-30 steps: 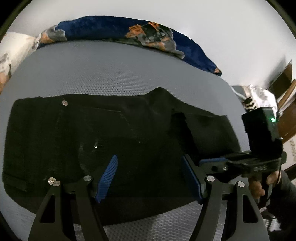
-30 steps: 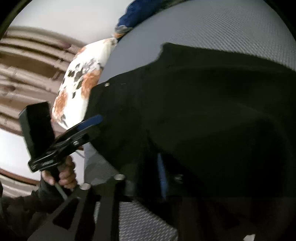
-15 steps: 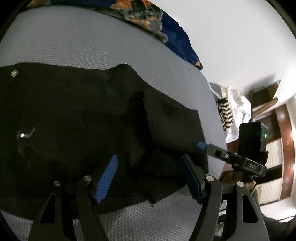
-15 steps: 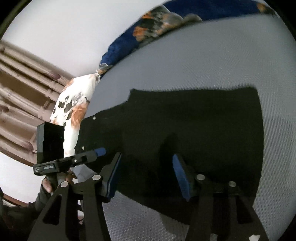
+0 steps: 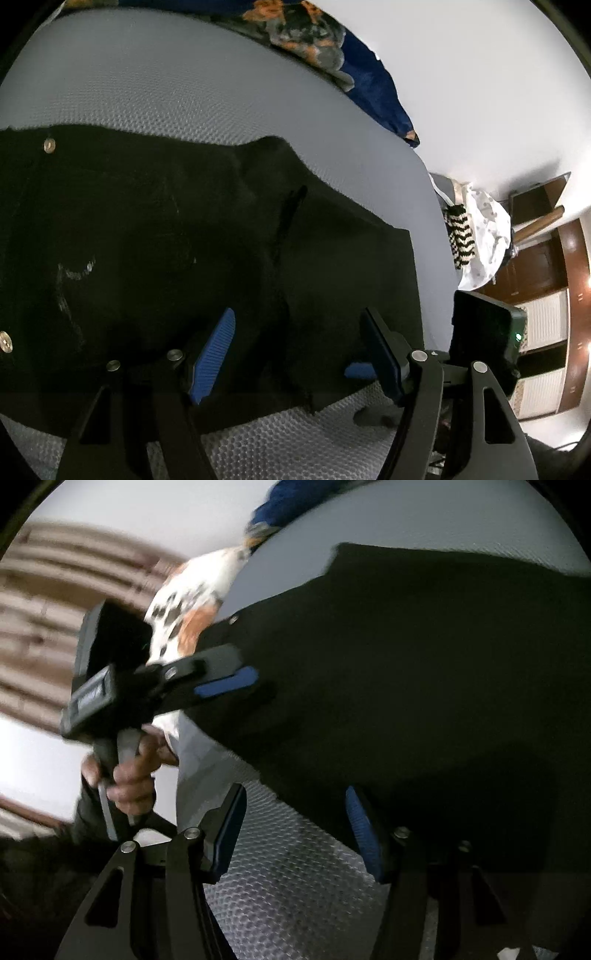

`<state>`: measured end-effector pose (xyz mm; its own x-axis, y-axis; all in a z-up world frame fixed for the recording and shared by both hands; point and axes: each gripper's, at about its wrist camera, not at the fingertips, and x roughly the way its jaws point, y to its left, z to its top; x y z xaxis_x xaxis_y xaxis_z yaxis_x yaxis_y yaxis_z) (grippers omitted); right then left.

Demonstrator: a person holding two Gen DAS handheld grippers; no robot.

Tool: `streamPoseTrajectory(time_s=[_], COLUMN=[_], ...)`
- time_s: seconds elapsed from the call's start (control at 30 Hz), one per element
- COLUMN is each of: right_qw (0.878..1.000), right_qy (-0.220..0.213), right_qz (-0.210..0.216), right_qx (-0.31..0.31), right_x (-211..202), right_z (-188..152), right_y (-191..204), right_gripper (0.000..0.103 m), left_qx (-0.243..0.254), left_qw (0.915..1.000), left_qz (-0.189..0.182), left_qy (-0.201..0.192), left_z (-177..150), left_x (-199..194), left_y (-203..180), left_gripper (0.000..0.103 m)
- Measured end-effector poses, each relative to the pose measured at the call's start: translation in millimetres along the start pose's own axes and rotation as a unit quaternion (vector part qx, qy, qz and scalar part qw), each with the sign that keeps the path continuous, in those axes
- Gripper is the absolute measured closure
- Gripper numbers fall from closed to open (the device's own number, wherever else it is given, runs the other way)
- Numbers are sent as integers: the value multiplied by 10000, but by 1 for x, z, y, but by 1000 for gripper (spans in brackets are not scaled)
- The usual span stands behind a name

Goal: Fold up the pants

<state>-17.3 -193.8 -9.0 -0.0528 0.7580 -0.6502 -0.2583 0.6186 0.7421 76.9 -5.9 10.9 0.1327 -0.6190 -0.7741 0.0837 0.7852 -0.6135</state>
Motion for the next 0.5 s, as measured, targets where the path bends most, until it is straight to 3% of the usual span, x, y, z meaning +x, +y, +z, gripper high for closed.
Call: streamPoseTrajectory(time_s=[0.13,0.33,0.5], right_qw=[9998,9941,9868], right_qy=[-65,-873,-1312], right_qz=[159,-320,-395], right_qx=[88,562,863], right_x=[-15,-64,-84], right_z=[2,-7,-7], right_y=[2,-23,-37], right_gripper=[48,47,44], left_qx=[-10,-419,-685], left_qw=[9997,9956,9935], left_qz=[-116,-416,-321], left_qy=[221,730,851], left_z=[-5,-8,-9], left_x=[8,31,36], left_y=[-1,4,12], left_gripper=[33,33,33])
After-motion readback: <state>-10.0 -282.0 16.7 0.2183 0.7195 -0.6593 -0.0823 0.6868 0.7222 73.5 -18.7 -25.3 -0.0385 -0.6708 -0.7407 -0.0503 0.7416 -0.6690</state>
